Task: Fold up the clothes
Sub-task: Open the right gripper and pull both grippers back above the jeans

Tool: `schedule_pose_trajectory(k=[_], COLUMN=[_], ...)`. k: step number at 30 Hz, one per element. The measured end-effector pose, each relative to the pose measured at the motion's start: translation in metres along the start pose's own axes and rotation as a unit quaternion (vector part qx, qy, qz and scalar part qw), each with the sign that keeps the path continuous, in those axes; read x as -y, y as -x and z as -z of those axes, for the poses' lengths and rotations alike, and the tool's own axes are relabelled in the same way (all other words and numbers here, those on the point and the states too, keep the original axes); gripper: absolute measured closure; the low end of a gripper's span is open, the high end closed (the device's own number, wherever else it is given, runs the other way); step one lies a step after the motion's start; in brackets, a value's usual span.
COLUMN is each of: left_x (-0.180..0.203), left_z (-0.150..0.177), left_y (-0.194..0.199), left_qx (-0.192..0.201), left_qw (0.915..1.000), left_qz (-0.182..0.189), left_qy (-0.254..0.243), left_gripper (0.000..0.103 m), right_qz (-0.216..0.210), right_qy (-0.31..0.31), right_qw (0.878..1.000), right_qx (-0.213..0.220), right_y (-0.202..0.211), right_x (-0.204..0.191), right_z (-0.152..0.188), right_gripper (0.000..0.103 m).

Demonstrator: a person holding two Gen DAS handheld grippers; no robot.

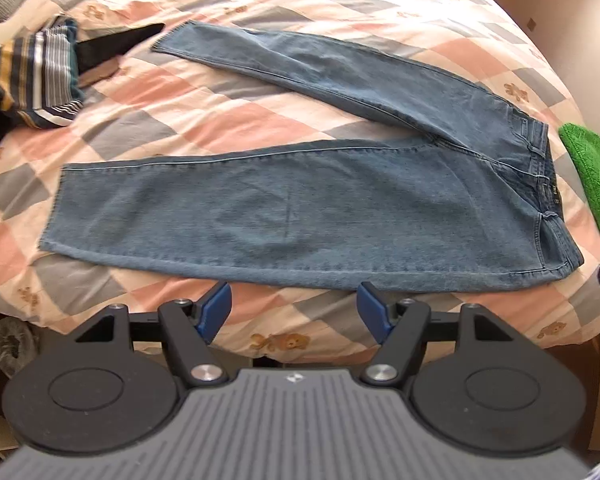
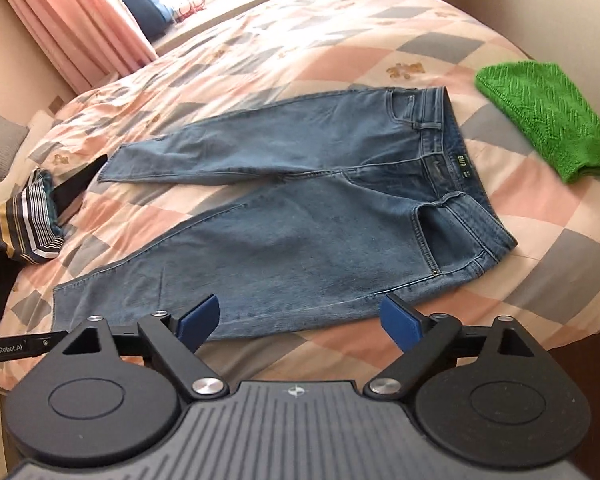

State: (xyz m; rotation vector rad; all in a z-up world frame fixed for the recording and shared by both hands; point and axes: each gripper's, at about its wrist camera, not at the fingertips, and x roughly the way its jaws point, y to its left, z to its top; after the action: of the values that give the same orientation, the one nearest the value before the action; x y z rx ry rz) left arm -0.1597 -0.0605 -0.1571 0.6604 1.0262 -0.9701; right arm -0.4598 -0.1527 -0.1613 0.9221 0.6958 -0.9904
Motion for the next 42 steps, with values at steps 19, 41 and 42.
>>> schedule_pose_trajectory(k=[19, 41, 42], left_x=[0.004, -0.006, -0.008], left_z=[0.027, 0.011, 0.01], left_y=[0.019, 0.001, -0.002], left_qx=[-0.012, -0.041, -0.044], left_qw=[0.9991, 0.9981, 0.998], left_qz=[-0.031, -0.024, -0.023], left_qy=[-0.026, -0.038, -0.039], left_gripper=[0.034, 0.029, 0.029], right_qz=[0.034, 0.054, 0.056], right_qy=[0.01, 0.003, 0.004], right_qw=[0.999, 0.997, 0.996], right_qx=[-0.021, -0.059, -0.063], right_y=[0.014, -0.008, -0.011], right_x=[0.012, 0.012, 0.01], right_z=[0.015, 0.013, 0.013], right_gripper=[0.005, 0.003, 0.003])
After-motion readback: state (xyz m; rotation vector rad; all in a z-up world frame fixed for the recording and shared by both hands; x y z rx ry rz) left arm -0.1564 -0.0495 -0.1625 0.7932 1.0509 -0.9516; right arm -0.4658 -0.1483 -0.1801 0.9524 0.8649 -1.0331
